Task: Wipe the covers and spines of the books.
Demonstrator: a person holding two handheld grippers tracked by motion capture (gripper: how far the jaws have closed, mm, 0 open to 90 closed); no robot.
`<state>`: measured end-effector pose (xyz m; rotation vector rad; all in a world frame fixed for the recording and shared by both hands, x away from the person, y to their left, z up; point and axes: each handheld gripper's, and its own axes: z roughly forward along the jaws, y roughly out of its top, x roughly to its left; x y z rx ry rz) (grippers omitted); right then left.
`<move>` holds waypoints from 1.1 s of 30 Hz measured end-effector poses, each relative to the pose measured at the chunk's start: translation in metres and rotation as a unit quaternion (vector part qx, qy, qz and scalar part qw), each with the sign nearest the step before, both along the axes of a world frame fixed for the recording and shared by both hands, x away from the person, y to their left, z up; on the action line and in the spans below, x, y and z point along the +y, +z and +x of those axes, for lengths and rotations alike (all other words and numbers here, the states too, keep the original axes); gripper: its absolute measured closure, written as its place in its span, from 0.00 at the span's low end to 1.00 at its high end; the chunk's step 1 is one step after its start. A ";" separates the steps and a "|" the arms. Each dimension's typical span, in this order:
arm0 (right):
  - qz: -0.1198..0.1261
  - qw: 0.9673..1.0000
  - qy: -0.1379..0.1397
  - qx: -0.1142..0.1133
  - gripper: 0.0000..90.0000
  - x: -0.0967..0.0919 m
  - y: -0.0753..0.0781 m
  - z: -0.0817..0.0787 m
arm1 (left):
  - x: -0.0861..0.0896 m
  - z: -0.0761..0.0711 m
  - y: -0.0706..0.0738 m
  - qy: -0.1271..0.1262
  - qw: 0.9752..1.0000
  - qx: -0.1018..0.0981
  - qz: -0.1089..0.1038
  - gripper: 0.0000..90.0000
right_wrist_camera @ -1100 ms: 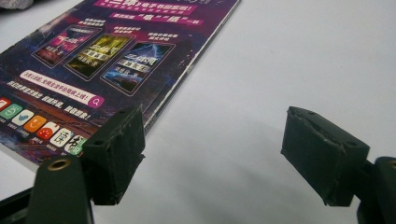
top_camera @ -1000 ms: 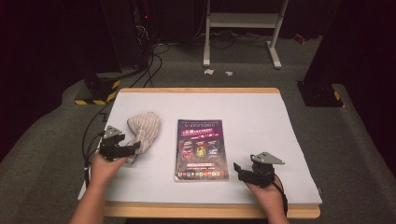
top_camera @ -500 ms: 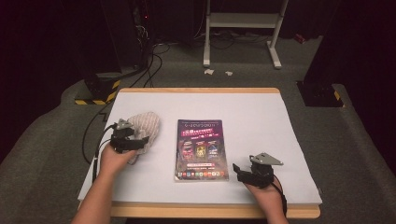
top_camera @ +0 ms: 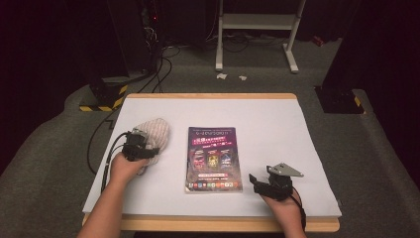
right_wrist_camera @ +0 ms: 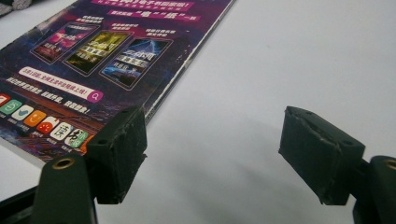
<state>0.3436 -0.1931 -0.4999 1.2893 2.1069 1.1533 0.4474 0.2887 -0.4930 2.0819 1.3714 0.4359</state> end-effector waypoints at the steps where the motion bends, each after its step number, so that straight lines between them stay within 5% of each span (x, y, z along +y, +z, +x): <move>1: -0.003 1.000 0.001 -0.001 0.26 0.000 0.000 -0.001 | 0.000 -0.001 0.000 -0.002 1.000 -0.002 -0.001 0.53; 7: -0.004 1.000 0.002 -0.001 0.27 0.000 -0.001 0.000 | 0.003 -0.006 0.000 0.004 1.000 -0.023 -0.009 0.73; 15: -0.003 1.000 -0.001 -0.003 0.28 -0.001 0.000 -0.001 | 0.010 -0.022 0.005 0.015 0.996 -0.073 -0.039 0.78; 26: -0.006 1.000 -0.003 -0.009 0.29 -0.003 0.001 -0.001 | -0.006 -0.056 0.026 -0.019 0.985 -0.152 -0.082 0.78; 33: -0.010 1.000 -0.005 -0.013 0.29 -0.009 0.005 -0.001 | -0.023 -0.068 0.031 -0.045 0.980 -0.170 -0.092 0.78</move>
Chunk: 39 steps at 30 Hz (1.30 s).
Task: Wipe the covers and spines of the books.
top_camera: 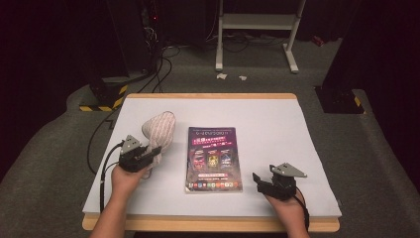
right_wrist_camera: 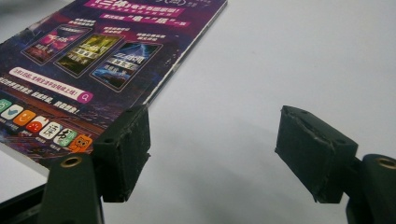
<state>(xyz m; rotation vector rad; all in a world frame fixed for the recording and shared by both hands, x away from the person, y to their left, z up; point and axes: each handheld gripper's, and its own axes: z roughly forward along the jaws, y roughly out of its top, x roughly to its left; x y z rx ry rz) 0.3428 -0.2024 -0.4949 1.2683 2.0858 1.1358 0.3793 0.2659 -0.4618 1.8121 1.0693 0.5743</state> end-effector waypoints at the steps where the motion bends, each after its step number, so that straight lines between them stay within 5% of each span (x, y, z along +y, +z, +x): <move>1: -0.001 1.000 -0.002 -0.002 0.29 -0.001 0.001 0.000 | -0.002 -0.001 0.001 -0.005 1.000 -0.002 -0.001 0.78; 10: -0.012 1.000 -0.008 -0.001 0.30 -0.008 -0.005 -0.006 | -0.041 -0.018 0.004 -0.065 0.998 -0.005 0.004 0.78; 20: -0.012 1.000 -0.011 0.000 0.31 -0.011 -0.007 -0.006 | -0.088 -0.034 -0.011 -0.129 0.989 0.026 0.068 0.78; 31: -0.006 1.000 -0.012 0.000 0.31 -0.011 -0.006 -0.008 | -0.125 -0.028 -0.027 -0.159 0.976 0.066 0.132 0.78; 39: -0.007 1.000 -0.011 0.003 0.31 -0.010 -0.007 -0.007 | -0.133 -0.025 -0.028 -0.163 0.975 0.070 0.135 0.78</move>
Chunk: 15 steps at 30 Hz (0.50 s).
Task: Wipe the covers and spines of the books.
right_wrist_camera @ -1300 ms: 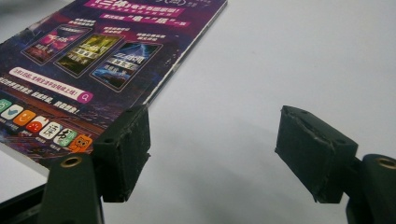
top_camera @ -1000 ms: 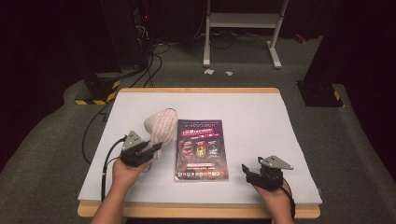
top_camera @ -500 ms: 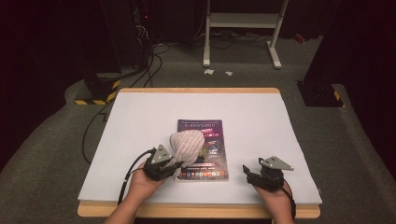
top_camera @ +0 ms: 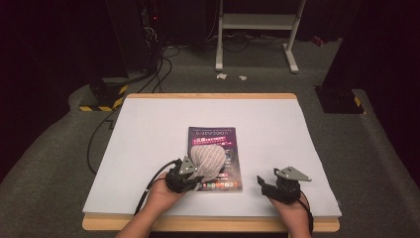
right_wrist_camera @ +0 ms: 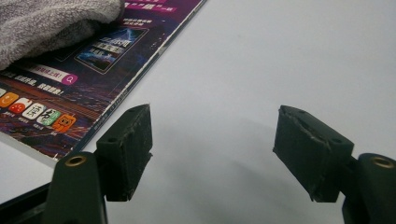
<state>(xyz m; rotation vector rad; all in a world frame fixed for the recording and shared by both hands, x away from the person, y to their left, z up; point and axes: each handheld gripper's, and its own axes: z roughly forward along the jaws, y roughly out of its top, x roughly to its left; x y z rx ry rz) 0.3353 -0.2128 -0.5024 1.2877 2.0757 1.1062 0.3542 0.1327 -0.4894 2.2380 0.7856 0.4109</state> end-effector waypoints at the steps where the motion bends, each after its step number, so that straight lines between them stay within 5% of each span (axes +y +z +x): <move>1: -0.001 1.000 0.000 0.000 0.31 0.000 0.000 0.000 | -0.002 0.000 0.000 -0.003 1.000 0.001 0.002 0.78; 15: 0.003 1.000 -0.015 -0.002 0.31 -0.011 0.000 0.000 | -0.063 0.001 0.003 -0.052 0.998 0.006 0.020 0.78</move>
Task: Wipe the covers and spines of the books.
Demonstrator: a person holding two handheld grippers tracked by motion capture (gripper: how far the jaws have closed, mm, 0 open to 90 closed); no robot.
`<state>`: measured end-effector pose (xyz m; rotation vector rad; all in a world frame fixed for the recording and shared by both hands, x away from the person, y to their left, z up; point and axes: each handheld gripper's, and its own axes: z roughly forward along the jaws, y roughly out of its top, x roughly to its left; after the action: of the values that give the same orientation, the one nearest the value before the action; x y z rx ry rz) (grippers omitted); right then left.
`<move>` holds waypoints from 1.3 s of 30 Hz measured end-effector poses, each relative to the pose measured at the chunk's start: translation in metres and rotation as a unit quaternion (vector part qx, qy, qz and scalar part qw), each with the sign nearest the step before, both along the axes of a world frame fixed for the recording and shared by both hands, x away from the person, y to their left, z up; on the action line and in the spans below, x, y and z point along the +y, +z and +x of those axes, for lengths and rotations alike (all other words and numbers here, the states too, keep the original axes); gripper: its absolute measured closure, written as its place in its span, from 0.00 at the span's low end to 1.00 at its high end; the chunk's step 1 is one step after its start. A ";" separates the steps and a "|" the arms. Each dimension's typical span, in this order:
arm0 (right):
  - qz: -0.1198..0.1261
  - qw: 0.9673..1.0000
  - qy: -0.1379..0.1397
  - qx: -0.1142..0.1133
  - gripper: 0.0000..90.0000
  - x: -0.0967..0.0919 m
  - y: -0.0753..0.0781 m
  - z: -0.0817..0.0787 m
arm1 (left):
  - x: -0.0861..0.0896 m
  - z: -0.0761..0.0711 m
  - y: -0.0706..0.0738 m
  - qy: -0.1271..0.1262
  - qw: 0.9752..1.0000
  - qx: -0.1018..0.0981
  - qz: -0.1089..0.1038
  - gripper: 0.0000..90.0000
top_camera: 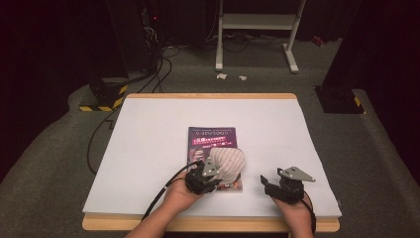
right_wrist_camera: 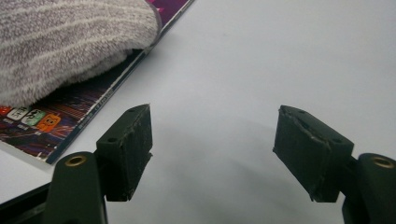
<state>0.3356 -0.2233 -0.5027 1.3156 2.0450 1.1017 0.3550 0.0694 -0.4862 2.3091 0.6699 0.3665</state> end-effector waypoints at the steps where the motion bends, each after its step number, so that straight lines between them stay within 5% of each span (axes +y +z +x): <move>1: 0.000 1.000 -0.001 -0.001 0.31 -0.002 0.000 0.000 | -0.006 0.000 0.000 -0.004 1.000 0.002 -0.003 0.78; 10: 0.006 1.000 -0.019 -0.006 0.31 -0.015 0.002 0.000 | -0.046 -0.002 0.000 -0.036 0.999 -0.002 -0.003 0.78; 15: 0.007 1.000 -0.018 -0.007 0.31 -0.014 0.002 0.000 | -0.044 0.001 -0.001 -0.033 0.999 0.003 -0.008 0.78; 22: 0.005 1.000 -0.015 -0.009 0.31 -0.013 0.002 -0.001 | -0.011 0.002 -0.002 -0.010 1.000 0.002 -0.012 0.78; 34: 0.002 1.000 -0.019 -0.006 0.31 -0.013 0.001 -0.001 | 0.084 -0.009 -0.005 0.070 0.997 -0.016 -0.014 0.78; 39: 0.001 1.000 -0.021 -0.005 0.32 -0.014 0.001 -0.001 | 0.098 -0.012 -0.004 0.086 0.996 -0.018 -0.014 0.78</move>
<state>0.3344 -0.2370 -0.5017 1.3449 2.0009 1.0912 0.3434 0.1674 -0.4904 2.2195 0.8541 0.4729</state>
